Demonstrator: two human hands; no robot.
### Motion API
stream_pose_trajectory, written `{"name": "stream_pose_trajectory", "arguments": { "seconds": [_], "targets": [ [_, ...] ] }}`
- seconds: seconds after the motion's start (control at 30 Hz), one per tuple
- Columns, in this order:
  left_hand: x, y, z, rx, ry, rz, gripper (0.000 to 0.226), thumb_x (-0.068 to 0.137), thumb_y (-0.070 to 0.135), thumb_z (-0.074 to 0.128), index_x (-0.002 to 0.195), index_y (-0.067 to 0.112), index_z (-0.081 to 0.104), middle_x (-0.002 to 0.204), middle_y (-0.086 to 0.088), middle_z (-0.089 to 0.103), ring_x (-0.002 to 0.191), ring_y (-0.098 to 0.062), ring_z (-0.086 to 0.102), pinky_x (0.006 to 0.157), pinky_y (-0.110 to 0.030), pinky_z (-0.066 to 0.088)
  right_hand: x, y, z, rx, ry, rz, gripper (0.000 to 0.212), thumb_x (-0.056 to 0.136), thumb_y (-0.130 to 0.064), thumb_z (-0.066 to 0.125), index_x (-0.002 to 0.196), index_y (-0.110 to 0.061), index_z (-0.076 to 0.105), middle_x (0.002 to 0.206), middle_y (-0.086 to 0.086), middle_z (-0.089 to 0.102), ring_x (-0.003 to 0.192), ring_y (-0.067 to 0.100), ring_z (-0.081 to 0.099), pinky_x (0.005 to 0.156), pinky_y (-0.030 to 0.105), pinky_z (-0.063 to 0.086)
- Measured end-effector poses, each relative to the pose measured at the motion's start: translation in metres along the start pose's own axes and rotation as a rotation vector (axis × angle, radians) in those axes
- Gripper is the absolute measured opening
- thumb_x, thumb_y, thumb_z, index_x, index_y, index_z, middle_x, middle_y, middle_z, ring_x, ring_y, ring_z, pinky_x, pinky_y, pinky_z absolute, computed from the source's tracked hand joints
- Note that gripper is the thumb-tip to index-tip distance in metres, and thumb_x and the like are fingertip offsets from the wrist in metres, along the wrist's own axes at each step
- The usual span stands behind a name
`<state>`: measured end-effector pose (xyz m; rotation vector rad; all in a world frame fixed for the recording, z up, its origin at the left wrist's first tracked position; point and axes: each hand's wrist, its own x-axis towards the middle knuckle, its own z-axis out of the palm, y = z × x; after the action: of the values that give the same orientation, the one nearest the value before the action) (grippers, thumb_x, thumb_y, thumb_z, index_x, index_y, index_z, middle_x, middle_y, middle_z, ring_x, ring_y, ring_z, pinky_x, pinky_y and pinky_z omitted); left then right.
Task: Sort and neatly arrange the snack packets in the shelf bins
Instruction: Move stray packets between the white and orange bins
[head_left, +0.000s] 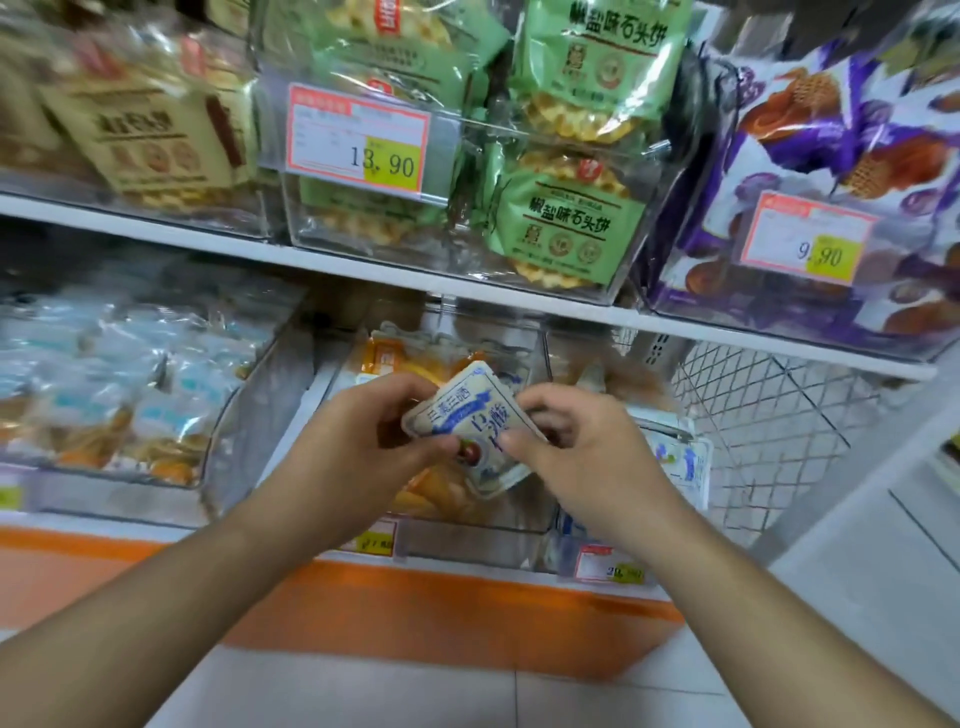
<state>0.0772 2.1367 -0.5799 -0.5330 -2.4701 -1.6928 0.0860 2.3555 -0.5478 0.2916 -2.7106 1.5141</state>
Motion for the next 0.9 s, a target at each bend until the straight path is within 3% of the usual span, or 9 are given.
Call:
{"name": "stream_pose_trajectory", "arguments": {
  "seconds": [0.13, 0.23, 0.33, 0.43, 0.53, 0.57, 0.7, 0.9],
  "targets": [
    [0.009, -0.004, 0.008, 0.25, 0.015, -0.039, 0.019, 0.087, 0.031, 0.078, 0.097, 0.041, 0.065, 0.09, 0.02, 0.073, 0.082, -0.003, 0.07, 0.065, -0.031, 0.056, 0.003, 0.022, -0.028, -0.149, 0.115, 0.006, 0.024, 0.094, -0.019, 0.075, 0.11, -0.037, 0.072, 0.107, -0.018, 0.074, 0.103, -0.002, 0.067, 0.091, 0.022, 0.053],
    [0.016, -0.004, 0.029, 0.453, -0.113, -0.115, 0.037, 0.088, 0.042, 0.074, 0.122, 0.044, 0.06, 0.115, 0.018, 0.071, 0.101, -0.006, 0.066, 0.077, -0.025, 0.052, -0.008, 0.051, -0.055, -0.447, 0.167, 0.054, 0.033, 0.095, -0.019, 0.071, 0.123, -0.036, 0.067, 0.119, -0.021, 0.065, 0.103, 0.002, 0.064, 0.08, 0.011, 0.045],
    [0.02, -0.007, 0.044, 0.563, -0.188, -0.111, 0.054, 0.09, 0.04, 0.072, 0.14, 0.039, 0.052, 0.135, 0.014, 0.062, 0.114, -0.01, 0.06, 0.08, -0.018, 0.042, -0.016, 0.078, -0.074, -0.747, 0.062, 0.073, 0.038, 0.089, -0.025, 0.075, 0.125, -0.031, 0.066, 0.119, -0.01, 0.064, 0.117, 0.014, 0.058, 0.093, 0.023, 0.042],
    [0.023, -0.009, 0.049, 0.558, -0.206, -0.088, 0.051, 0.09, 0.041, 0.072, 0.138, 0.04, 0.054, 0.133, 0.016, 0.062, 0.104, -0.002, 0.056, 0.078, -0.014, 0.042, -0.02, 0.087, -0.081, -0.813, -0.04, 0.189, 0.034, 0.086, -0.029, 0.078, 0.116, -0.035, 0.066, 0.104, -0.016, 0.067, 0.103, 0.01, 0.063, 0.089, 0.033, 0.053],
    [0.022, -0.01, 0.05, 0.517, -0.2, -0.083, 0.045, 0.089, 0.044, 0.073, 0.132, 0.042, 0.057, 0.124, 0.021, 0.062, 0.1, 0.001, 0.055, 0.081, -0.016, 0.047, -0.02, 0.092, -0.081, -0.834, -0.106, 0.253, 0.029, 0.085, -0.021, 0.072, 0.105, -0.04, 0.064, 0.08, -0.025, 0.07, 0.088, 0.003, 0.065, 0.081, 0.039, 0.059],
    [0.021, -0.01, 0.05, 0.504, -0.2, -0.079, 0.044, 0.089, 0.045, 0.073, 0.131, 0.043, 0.058, 0.123, 0.022, 0.062, 0.101, 0.001, 0.056, 0.081, -0.016, 0.048, -0.02, 0.092, -0.081, -0.824, -0.099, 0.257, 0.03, 0.084, -0.02, 0.071, 0.104, -0.042, 0.064, 0.081, -0.027, 0.071, 0.089, 0.003, 0.066, 0.081, 0.039, 0.059],
    [0.019, -0.01, 0.047, 0.464, -0.181, -0.081, 0.042, 0.089, 0.046, 0.072, 0.129, 0.044, 0.059, 0.12, 0.024, 0.062, 0.103, 0.002, 0.058, 0.076, -0.01, 0.046, -0.021, 0.085, -0.08, -0.916, -0.084, 0.26, 0.055, 0.077, -0.037, 0.082, 0.127, -0.041, 0.06, 0.123, -0.014, 0.059, 0.117, 0.015, 0.06, 0.091, 0.04, 0.055],
    [0.01, -0.007, 0.041, 0.431, -0.174, -0.069, 0.038, 0.09, 0.047, 0.071, 0.126, 0.042, 0.06, 0.113, 0.029, 0.06, 0.098, 0.016, 0.053, 0.074, -0.005, 0.042, -0.024, 0.083, -0.071, -1.03, -0.072, 0.322, 0.05, 0.08, -0.034, 0.077, 0.125, -0.03, 0.057, 0.12, -0.003, 0.064, 0.112, 0.025, 0.061, 0.089, 0.037, 0.053]
  ]
}}
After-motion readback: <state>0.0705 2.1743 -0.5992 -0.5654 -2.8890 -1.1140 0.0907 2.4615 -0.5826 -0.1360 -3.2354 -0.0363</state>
